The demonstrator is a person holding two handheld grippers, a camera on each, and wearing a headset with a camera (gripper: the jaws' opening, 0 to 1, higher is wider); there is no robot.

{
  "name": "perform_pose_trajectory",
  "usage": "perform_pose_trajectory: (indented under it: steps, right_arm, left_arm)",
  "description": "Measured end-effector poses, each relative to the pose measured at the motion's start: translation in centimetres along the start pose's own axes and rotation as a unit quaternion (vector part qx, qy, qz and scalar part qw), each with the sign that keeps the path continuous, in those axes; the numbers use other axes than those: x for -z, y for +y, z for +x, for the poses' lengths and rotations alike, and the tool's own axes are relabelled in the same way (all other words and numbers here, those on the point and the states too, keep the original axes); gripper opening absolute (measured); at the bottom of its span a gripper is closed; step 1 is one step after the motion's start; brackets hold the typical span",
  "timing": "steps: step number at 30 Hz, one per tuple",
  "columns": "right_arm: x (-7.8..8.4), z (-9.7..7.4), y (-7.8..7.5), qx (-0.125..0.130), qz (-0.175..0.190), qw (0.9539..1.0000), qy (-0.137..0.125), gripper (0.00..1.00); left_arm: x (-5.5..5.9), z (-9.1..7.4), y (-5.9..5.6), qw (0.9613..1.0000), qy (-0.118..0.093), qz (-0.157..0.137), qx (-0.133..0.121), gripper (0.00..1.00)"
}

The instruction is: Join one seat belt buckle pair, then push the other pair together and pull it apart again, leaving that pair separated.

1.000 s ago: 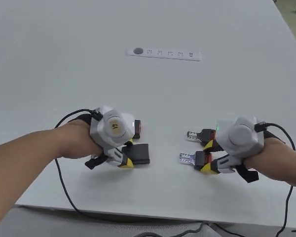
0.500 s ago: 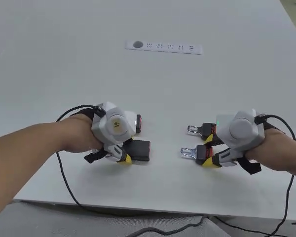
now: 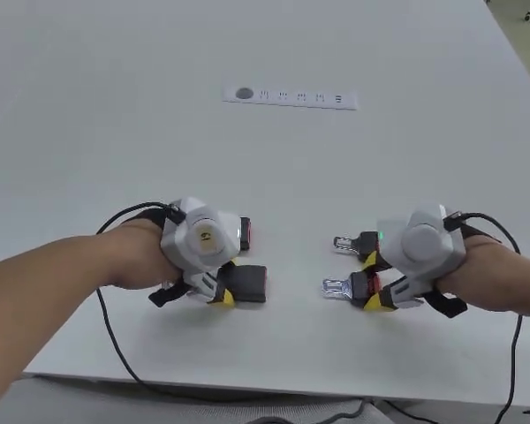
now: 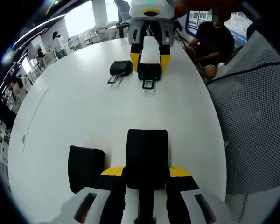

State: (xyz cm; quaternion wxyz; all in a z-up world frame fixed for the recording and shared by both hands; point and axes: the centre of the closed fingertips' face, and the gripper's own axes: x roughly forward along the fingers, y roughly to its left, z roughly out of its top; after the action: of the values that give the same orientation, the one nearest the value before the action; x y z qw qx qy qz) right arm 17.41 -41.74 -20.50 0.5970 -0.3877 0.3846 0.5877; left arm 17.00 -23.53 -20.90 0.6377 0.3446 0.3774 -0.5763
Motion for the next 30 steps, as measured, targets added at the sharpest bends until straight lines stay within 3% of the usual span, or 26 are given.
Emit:
perform_pose_trajectory:
  steps: [14,21,30]
  right_arm:
    - [-0.1,0.0,-0.1,-0.002,0.0,1.0,0.001,0.31]
    - [-0.4,0.1,-0.2,0.001,0.003,1.0,-0.001,0.31]
    - [-1.8,0.9,-0.1,0.003,0.015,0.9998,-0.013,0.31]
  left_arm:
    - [0.0,0.0,-0.1,0.9999,0.007,-0.009,-0.001,0.34]
    - [0.0,0.0,-0.2,1.0,-0.009,-0.001,-0.004,0.34]
    - [-0.1,0.0,-0.2,0.9999,-0.012,0.0,-0.003,0.34]
